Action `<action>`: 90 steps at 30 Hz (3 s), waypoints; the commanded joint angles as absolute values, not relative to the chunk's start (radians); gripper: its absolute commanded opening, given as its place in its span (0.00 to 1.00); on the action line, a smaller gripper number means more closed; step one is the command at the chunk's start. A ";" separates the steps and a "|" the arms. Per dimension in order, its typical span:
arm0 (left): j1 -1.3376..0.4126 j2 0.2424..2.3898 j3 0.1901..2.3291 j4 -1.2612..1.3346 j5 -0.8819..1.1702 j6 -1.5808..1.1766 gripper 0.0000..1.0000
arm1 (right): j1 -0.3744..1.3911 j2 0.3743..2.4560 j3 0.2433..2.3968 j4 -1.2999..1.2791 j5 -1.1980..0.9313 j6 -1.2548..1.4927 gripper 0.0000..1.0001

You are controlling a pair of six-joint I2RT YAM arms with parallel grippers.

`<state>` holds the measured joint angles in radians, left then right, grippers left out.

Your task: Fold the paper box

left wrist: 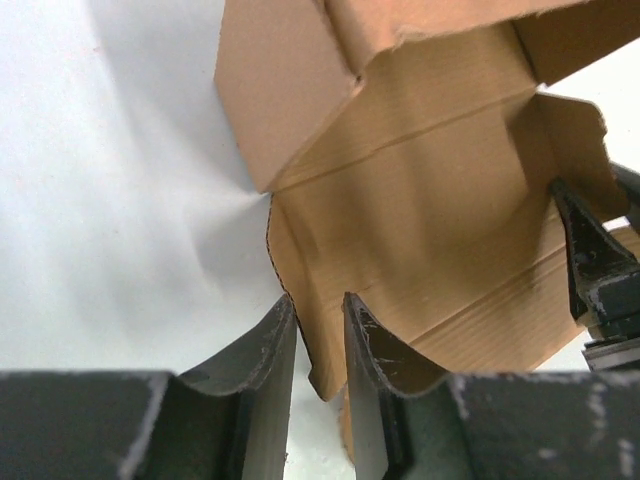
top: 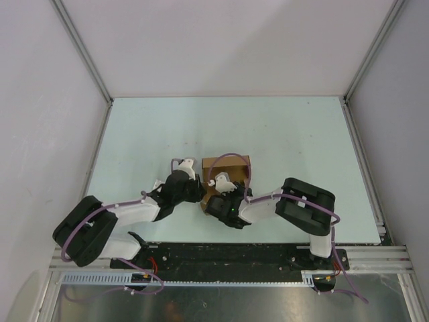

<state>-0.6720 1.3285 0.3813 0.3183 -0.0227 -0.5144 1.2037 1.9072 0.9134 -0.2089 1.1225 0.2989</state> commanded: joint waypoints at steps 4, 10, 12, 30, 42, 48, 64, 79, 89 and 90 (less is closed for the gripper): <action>-0.676 1.249 0.431 0.206 -0.078 -0.466 0.31 | 1.201 1.792 0.930 -0.146 0.934 0.400 0.33; -0.677 1.256 0.451 0.167 -0.086 -0.449 0.31 | 1.163 1.709 0.907 -0.143 0.845 0.468 0.35; -0.678 1.266 0.453 0.163 -0.087 -0.445 0.31 | 1.149 1.674 0.870 -0.117 0.798 0.500 0.35; -0.712 1.365 0.567 0.055 -0.167 -0.354 0.28 | 1.071 1.513 0.698 0.041 0.650 0.600 0.37; -0.842 1.482 0.724 -0.155 -0.422 -0.310 0.25 | 1.057 1.391 0.600 0.103 0.620 0.646 0.38; -0.885 1.522 0.778 -0.228 -0.549 -0.324 0.19 | 1.054 1.344 0.554 0.123 0.620 0.660 0.38; -1.038 1.758 0.933 -0.342 -0.729 -0.397 0.22 | 0.959 1.149 0.364 0.310 0.433 0.730 0.42; -1.098 1.897 1.002 -0.396 -0.813 -0.477 0.20 | 0.881 0.996 0.276 0.311 0.353 0.865 0.50; -1.112 1.943 1.020 -0.416 -0.827 -0.500 0.19 | 0.839 0.928 0.216 0.299 0.334 0.899 0.50; -1.114 1.950 1.025 -0.417 -0.824 -0.502 0.19 | 0.835 0.917 0.213 0.299 0.333 0.899 0.51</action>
